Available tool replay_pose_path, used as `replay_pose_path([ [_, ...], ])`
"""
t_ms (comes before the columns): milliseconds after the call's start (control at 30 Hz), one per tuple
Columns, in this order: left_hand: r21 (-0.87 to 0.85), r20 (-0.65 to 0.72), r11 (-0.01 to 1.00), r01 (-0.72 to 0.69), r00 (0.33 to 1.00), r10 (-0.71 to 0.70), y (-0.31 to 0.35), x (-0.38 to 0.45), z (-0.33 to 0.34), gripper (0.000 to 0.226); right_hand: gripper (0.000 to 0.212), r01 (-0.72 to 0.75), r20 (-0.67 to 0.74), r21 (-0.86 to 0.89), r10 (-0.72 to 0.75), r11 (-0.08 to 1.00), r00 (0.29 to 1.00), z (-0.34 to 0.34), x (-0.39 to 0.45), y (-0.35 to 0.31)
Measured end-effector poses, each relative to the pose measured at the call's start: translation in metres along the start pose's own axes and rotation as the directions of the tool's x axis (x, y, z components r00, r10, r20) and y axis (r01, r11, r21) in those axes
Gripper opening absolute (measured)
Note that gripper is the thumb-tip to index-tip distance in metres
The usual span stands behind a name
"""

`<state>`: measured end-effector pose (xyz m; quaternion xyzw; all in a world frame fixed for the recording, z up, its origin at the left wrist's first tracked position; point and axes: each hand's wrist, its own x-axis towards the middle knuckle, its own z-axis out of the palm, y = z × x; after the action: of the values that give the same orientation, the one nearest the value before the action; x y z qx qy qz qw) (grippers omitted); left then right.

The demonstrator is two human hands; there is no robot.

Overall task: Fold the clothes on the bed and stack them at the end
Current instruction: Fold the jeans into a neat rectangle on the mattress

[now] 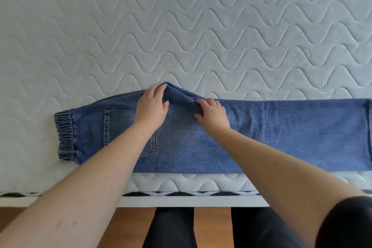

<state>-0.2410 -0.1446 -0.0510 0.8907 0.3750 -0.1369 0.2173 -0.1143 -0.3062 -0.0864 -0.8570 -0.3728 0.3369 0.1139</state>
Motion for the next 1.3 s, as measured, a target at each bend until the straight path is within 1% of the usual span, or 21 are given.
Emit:
replay_pose_path([
  [100,-0.004,0.001,0.999,-0.041,0.999,0.041,-0.008,0.019,-0.003,0.056,0.026,-0.065,-0.068,0.001,0.064,0.998,0.996,-0.001,0.024,0.001],
  [167,0.003,0.022,0.998,-0.062,0.998,0.061,-0.011,0.032,-0.002,0.056,0.018,-0.113,-0.098,-0.009,0.111,0.994,0.989,-0.003,0.036,0.006],
  [233,0.000,0.053,0.999,-0.047,0.997,0.047,-0.014,0.045,0.000,0.056,0.019,-0.161,-0.099,0.020,0.162,0.987,0.982,-0.002,0.042,0.012],
  [333,-0.005,0.119,1.000,0.013,0.993,-0.012,-0.018,0.060,0.004,0.055,0.027,-0.236,-0.068,0.132,0.246,0.963,0.967,0.002,0.048,0.019],
  [433,0.027,0.147,0.999,0.041,0.988,-0.044,-0.021,0.071,0.007,0.043,0.031,-0.259,-0.042,0.194,0.272,0.946,0.961,0.004,0.054,0.023],
  [533,-0.011,0.096,0.999,0.047,0.994,-0.046,-0.021,0.077,0.008,0.029,0.031,-0.256,-0.027,0.213,0.267,0.943,0.963,0.006,0.058,0.027],
  [600,-0.072,0.020,0.997,0.003,1.000,-0.002,-0.021,0.071,0.007,0.023,0.031,-0.247,-0.015,0.210,0.255,0.946,0.967,0.006,0.060,0.029],
  [667,-0.086,-0.021,0.995,-0.056,0.998,0.054,-0.020,0.058,0.005,0.018,0.031,-0.232,-0.004,0.191,0.237,0.954,0.972,0.006,0.061,0.030],
  [700,-0.066,-0.026,0.995,-0.072,0.997,0.071,-0.020,0.048,0.004,0.017,0.031,-0.222,0.002,0.178,0.225,0.959,0.974,0.005,0.061,0.031],
  [767,0.032,-0.040,0.993,-0.113,0.993,0.114,-0.020,0.026,0.002,0.018,0.030,-0.198,0.015,0.140,0.197,0.970,0.980,0.004,0.061,0.031],
  [800,0.085,-0.046,0.985,-0.151,0.987,0.155,-0.021,0.015,0.002,0.020,0.030,-0.174,0.019,0.094,0.173,0.980,0.985,0.004,0.061,0.030],
  [867,0.158,-0.078,0.959,-0.237,0.965,0.252,-0.020,-0.006,0.004,0.031,0.034,-0.070,-0.007,-0.106,0.070,0.992,0.998,0.003,0.057,0.028],
  [933,0.203,-0.125,0.926,-0.317,0.930,0.346,-0.022,-0.022,0.013,0.040,0.040,0.041,-0.071,-0.338,-0.069,0.940,0.995,0.001,0.051,0.026],
  [1000,0.247,-0.132,0.910,-0.333,0.919,0.372,-0.025,-0.037,0.023,0.046,0.036,0.089,-0.125,-0.450,-0.161,0.889,0.979,-0.001,0.043,0.025],
  [1033,0.273,-0.109,0.908,-0.319,0.927,0.358,-0.027,-0.044,0.029,0.048,0.033,0.104,-0.138,-0.471,-0.189,0.876,0.972,-0.001,0.038,0.024],
  [1067,0.295,-0.079,0.906,-0.304,0.937,0.340,-0.029,-0.050,0.035,0.050,0.035,0.116,-0.149,-0.469,-0.207,0.876,0.967,0.000,0.030,0.021],
  [1100,0.300,-0.058,0.909,-0.289,0.946,0.319,-0.031,-0.056,0.042,0.050,0.042,0.130,-0.159,-0.447,-0.222,0.885,0.962,0.003,0.022,0.018],
  [1167,0.240,-0.030,0.933,-0.268,0.959,0.283,-0.033,-0.066,0.055,0.050,0.054,0.165,-0.171,-0.369,-0.241,0.915,0.955,0.012,0.005,0.008],
  [1233,0.208,0.006,0.948,-0.240,0.970,0.245,-0.033,-0.074,0.066,0.048,0.063,0.204,-0.119,-0.311,-0.251,0.928,0.961,0.023,-0.012,-0.003],
  [1300,0.195,0.024,0.953,-0.231,0.973,0.230,-0.035,-0.079,0.076,0.049,0.066,0.253,-0.055,-0.274,-0.278,0.928,0.959,0.035,-0.022,-0.015],
])
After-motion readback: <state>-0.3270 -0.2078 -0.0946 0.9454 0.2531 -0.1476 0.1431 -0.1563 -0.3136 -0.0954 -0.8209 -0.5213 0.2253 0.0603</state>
